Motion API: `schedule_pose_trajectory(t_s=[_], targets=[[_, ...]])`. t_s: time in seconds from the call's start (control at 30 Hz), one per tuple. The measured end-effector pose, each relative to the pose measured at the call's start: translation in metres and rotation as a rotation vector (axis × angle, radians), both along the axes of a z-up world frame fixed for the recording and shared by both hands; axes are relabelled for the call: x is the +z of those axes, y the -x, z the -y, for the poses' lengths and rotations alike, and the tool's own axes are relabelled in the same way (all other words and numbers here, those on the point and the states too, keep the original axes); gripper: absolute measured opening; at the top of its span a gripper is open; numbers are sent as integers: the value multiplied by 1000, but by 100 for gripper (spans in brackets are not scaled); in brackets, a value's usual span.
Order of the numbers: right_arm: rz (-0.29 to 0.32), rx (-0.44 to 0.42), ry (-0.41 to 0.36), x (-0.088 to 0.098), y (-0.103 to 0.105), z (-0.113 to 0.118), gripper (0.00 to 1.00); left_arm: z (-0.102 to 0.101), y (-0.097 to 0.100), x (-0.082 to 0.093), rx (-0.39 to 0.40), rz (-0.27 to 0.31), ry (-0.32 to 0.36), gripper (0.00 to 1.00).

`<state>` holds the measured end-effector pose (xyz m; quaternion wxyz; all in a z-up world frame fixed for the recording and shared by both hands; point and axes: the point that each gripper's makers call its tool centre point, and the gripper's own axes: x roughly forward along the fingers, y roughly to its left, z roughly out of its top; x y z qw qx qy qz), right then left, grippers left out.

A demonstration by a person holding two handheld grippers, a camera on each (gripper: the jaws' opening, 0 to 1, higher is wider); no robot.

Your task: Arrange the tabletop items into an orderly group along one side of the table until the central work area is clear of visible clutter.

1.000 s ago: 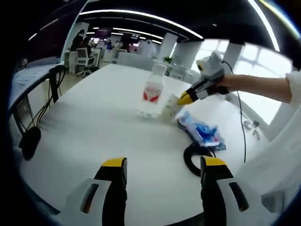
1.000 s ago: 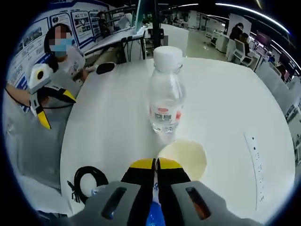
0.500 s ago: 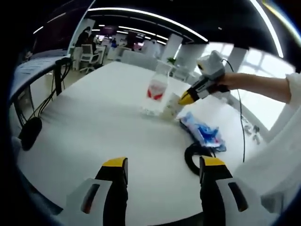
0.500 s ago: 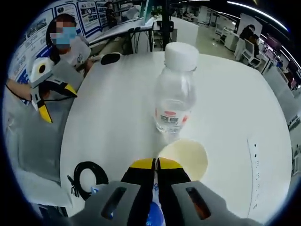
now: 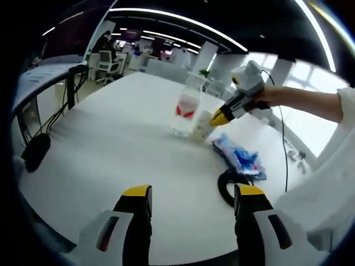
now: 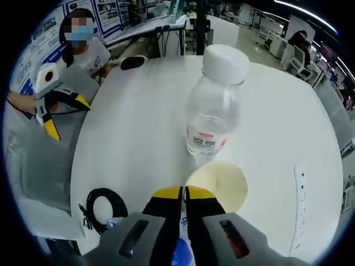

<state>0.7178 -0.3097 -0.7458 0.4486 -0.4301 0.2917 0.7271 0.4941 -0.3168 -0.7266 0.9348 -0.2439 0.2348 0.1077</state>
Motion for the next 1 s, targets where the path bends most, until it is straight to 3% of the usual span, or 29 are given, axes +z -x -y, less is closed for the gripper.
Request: schedule_pose_trajectory(t_s=[0.5, 1.0], targets=[[0, 4, -4, 0, 3, -6, 0, -3, 2, -2, 12, 7, 20, 56], [-13, 2, -41, 7, 9, -9, 10, -2, 2, -2, 15, 15, 37, 56]])
